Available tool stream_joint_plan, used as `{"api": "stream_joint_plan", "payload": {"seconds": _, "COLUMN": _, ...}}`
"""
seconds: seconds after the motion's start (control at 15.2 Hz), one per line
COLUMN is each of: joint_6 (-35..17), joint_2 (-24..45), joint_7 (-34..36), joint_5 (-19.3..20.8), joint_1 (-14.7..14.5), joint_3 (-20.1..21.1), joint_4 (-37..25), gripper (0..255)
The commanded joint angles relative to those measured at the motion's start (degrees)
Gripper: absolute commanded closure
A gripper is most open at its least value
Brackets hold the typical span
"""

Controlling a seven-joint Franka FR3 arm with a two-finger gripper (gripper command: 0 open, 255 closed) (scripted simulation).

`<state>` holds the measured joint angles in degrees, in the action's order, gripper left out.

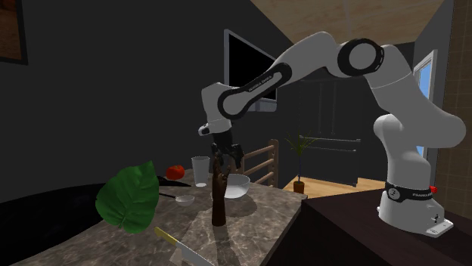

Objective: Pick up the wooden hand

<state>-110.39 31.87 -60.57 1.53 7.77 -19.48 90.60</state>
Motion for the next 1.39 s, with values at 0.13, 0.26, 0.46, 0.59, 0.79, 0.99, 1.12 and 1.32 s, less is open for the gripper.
{"api": "stream_joint_plan", "payload": {"seconds": 0.13, "joint_6": -0.20, "joint_2": 0.12, "joint_7": 0.00, "joint_5": -0.03, "joint_1": 0.03, "joint_3": 0.02, "joint_4": 0.05, "gripper": 255}}
{"api": "stream_joint_plan", "payload": {"seconds": 0.26, "joint_6": -0.21, "joint_2": 0.12, "joint_7": 0.00, "joint_5": -0.03, "joint_1": 0.02, "joint_3": 0.02, "joint_4": 0.06, "gripper": 255}}
{"api": "stream_joint_plan", "payload": {"seconds": 0.46, "joint_6": -0.20, "joint_2": 0.11, "joint_7": 0.00, "joint_5": -0.03, "joint_1": 0.02, "joint_3": 0.02, "joint_4": 0.06, "gripper": 255}}
{"api": "stream_joint_plan", "payload": {"seconds": 0.59, "joint_6": -0.17, "joint_2": 0.09, "joint_7": 0.02, "joint_5": -0.02, "joint_1": 0.00, "joint_3": 0.02, "joint_4": 0.05, "gripper": 255}}
{"api": "stream_joint_plan", "payload": {"seconds": 0.79, "joint_6": 1.63, "joint_2": -0.91, "joint_7": -0.11, "joint_5": 0.21, "joint_1": -0.11, "joint_3": -0.15, "joint_4": -0.79, "gripper": 255}}
{"api": "stream_joint_plan", "payload": {"seconds": 0.99, "joint_6": 3.49, "joint_2": -1.80, "joint_7": -0.26, "joint_5": 0.42, "joint_1": -0.19, "joint_3": -0.30, "joint_4": -1.80, "gripper": 255}}
{"api": "stream_joint_plan", "payload": {"seconds": 1.12, "joint_6": 4.75, "joint_2": -2.35, "joint_7": -0.37, "joint_5": 0.56, "joint_1": -0.24, "joint_3": -0.40, "joint_4": -2.54, "gripper": 255}}
{"api": "stream_joint_plan", "payload": {"seconds": 1.32, "joint_6": 6.67, "joint_2": -3.09, "joint_7": -0.55, "joint_5": 0.74, "joint_1": -0.29, "joint_3": -0.53, "joint_4": -3.77, "gripper": 255}}
